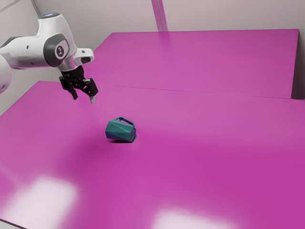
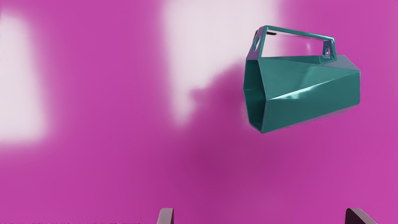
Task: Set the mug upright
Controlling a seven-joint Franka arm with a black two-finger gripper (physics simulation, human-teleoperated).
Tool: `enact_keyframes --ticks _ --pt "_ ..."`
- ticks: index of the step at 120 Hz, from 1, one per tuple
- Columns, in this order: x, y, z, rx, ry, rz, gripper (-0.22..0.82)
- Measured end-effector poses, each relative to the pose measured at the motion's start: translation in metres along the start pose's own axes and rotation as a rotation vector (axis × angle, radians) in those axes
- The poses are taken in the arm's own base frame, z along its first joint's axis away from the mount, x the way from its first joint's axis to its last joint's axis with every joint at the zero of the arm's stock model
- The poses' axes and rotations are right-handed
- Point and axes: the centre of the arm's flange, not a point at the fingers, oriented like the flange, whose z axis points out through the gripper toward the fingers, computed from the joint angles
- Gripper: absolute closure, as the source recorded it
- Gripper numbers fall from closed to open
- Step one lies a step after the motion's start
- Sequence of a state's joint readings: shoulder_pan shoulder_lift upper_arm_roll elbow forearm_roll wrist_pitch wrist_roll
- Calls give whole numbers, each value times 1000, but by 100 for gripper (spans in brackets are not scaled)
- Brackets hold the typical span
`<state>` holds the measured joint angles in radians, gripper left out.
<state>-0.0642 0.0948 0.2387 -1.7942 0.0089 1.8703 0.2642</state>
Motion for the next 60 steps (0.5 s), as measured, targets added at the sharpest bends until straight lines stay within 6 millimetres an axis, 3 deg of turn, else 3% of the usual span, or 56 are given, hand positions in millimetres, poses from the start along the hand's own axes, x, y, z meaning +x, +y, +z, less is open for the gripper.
enact_keyframes --ticks 17,25,35,60 --pt "-2 -10 3 -16 6 -20 0" --pt "-5 -32 9 -73 17 -77 0" --pt "-8 -62 36 -174 11 -159 0" --pt "7 -69 102 -352 -11 -178 0"
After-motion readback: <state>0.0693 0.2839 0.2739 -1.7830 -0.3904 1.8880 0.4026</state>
